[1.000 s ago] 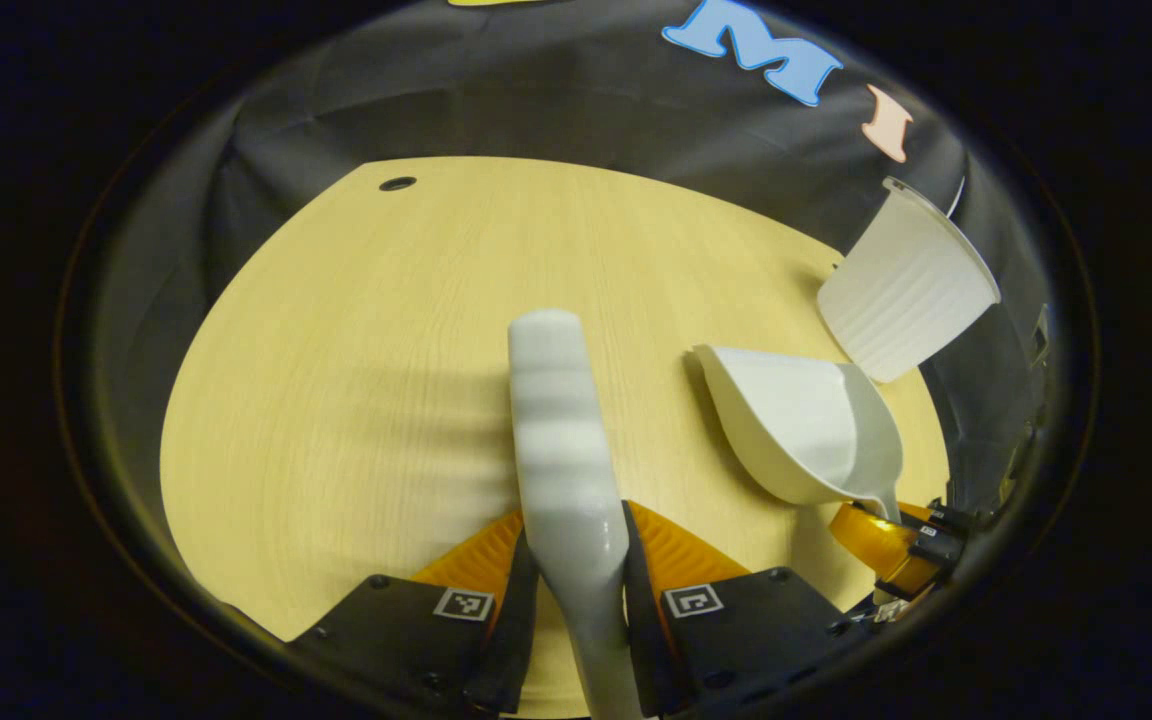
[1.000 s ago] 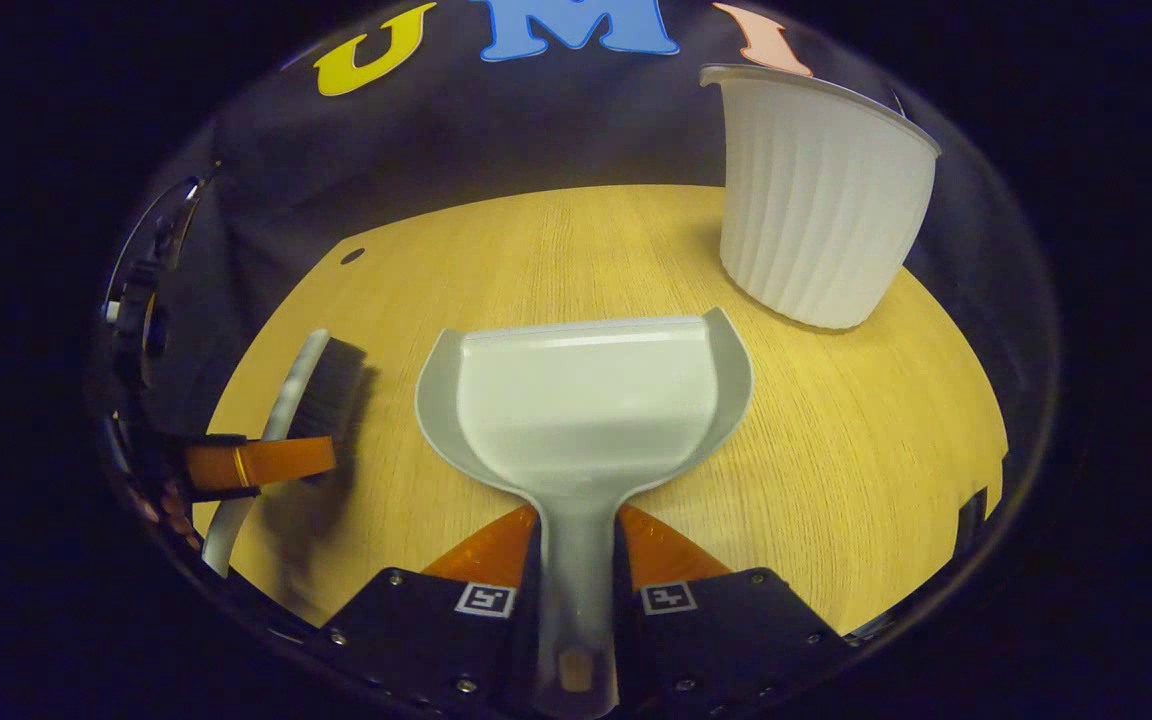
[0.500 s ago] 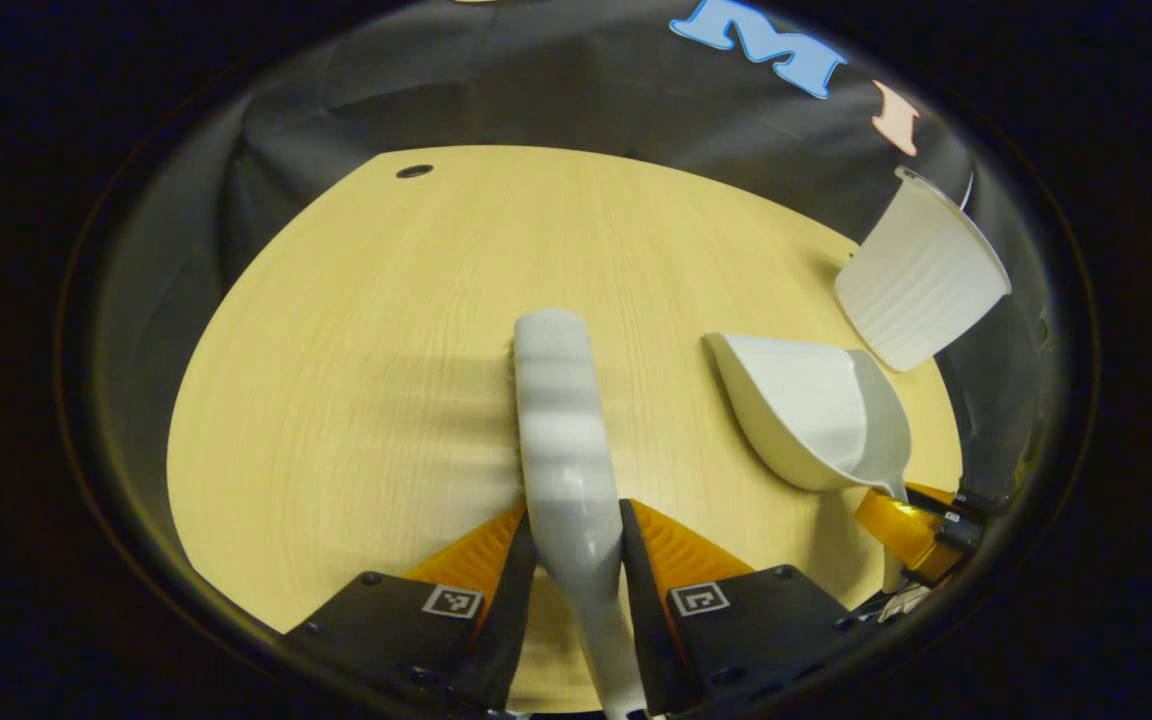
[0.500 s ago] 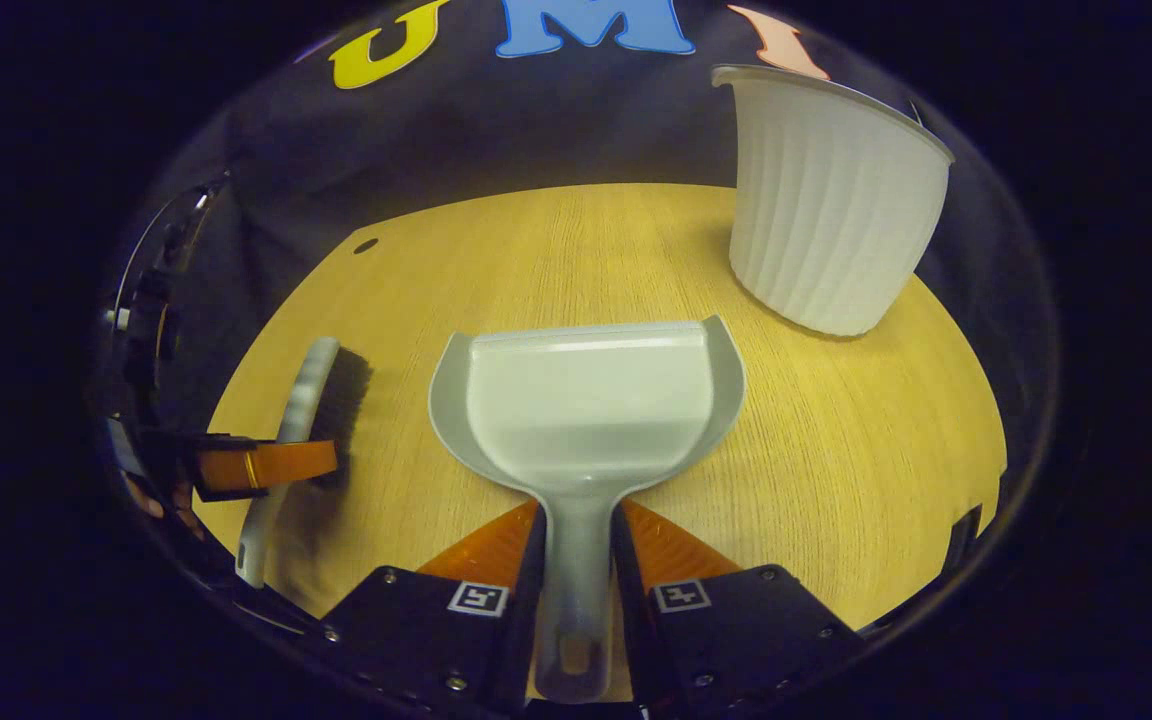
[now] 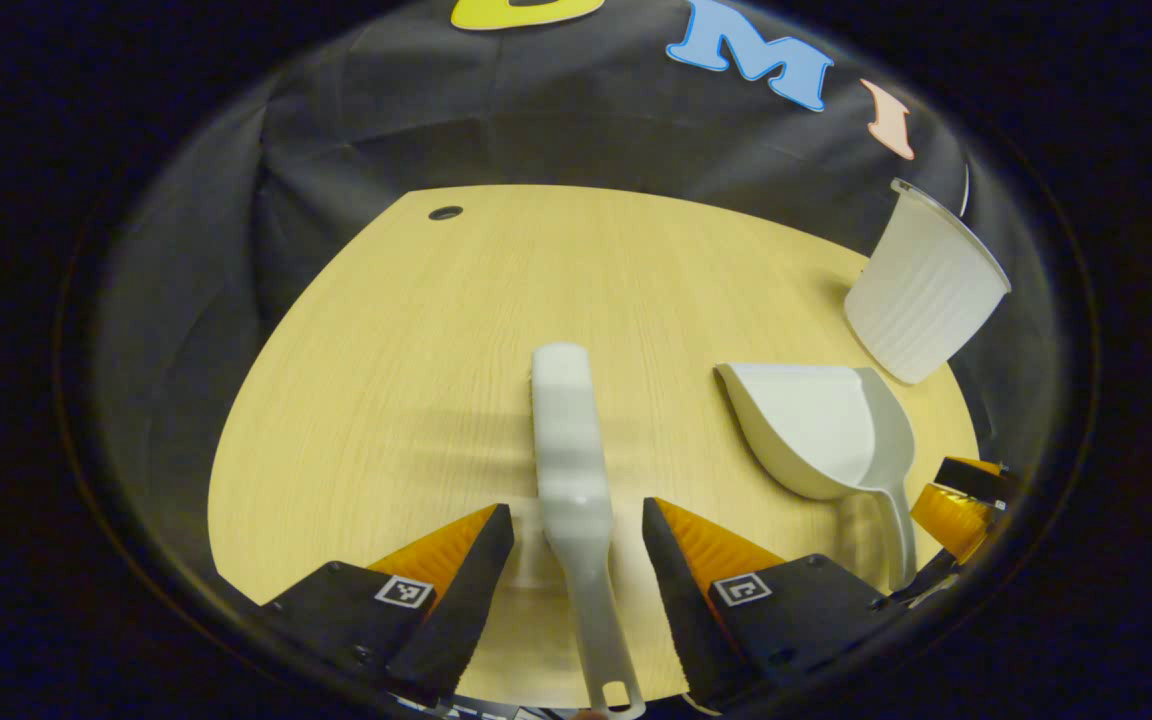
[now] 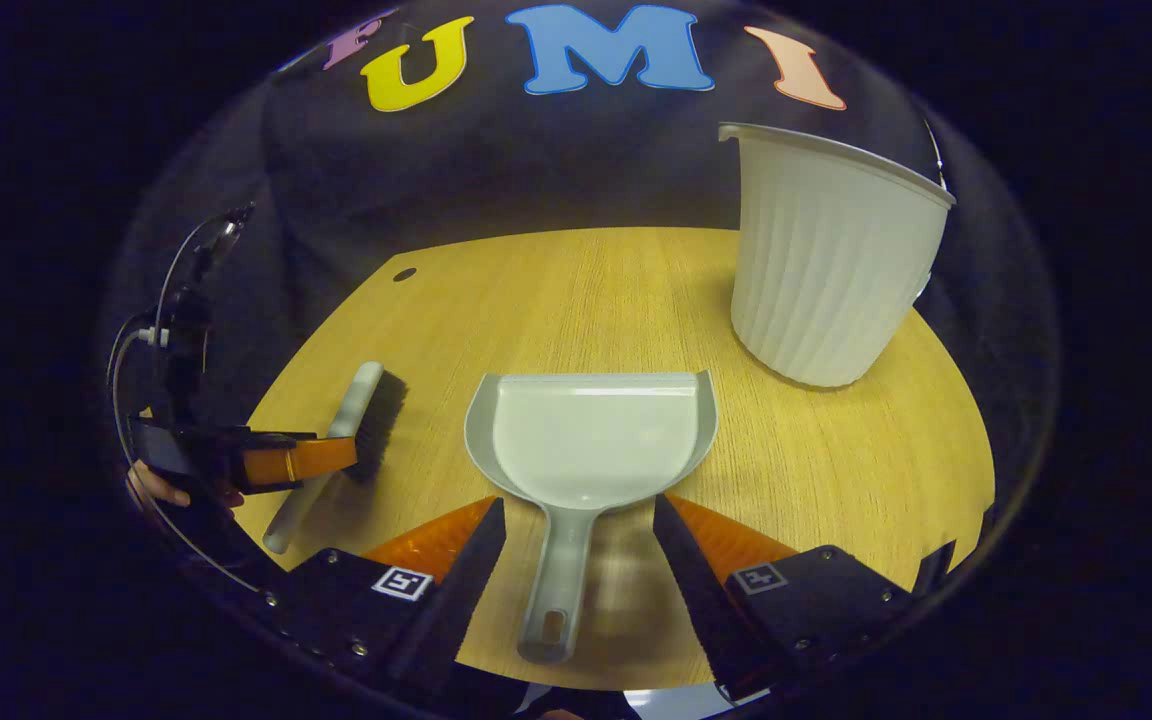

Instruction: Pick up the small broom and dustpan from the desktop, sweep the trash into the dustpan with the broom, and then empty the trash into the garbage bin.

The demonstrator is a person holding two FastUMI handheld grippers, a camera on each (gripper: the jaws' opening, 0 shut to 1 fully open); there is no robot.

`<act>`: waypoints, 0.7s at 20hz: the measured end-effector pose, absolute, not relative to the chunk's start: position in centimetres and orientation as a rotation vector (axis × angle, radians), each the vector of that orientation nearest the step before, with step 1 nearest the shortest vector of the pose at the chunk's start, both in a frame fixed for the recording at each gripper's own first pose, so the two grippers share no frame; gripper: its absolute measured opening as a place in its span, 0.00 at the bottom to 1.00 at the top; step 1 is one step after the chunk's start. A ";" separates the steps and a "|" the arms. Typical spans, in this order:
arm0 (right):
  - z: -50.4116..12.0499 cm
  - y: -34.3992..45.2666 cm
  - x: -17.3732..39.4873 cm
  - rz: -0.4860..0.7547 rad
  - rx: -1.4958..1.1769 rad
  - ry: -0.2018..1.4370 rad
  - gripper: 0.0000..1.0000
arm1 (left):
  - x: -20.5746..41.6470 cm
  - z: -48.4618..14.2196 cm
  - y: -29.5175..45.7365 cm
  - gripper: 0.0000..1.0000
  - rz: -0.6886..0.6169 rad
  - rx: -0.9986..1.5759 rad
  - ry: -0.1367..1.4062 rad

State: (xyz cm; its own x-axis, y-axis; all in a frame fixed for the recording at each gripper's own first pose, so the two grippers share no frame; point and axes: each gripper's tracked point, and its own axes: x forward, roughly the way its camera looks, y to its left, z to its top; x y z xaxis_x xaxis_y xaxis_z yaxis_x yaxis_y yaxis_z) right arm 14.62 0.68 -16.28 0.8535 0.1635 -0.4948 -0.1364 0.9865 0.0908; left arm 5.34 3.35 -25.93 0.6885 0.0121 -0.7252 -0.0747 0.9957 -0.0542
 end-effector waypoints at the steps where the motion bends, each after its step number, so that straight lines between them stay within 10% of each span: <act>1: -15.5 0.7 14.3 0.178 0.055 0.509 0.93 | 5.3 -25.9 3.4 0.91 0.052 -0.076 0.810; 14: -11.0 -0.5 13.6 0.185 0.062 0.374 0.93 | 5.2 -20.1 2.4 0.97 0.024 -0.043 0.662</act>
State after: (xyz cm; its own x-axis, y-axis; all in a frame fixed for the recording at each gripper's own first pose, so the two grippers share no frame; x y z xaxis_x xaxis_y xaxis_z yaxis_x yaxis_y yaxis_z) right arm 13.64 -0.51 -10.98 0.9142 0.1912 -0.3574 -0.1683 0.9812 0.0946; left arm 5.20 2.41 -20.11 0.7884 0.0085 -0.6151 -0.0362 0.9988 -0.0326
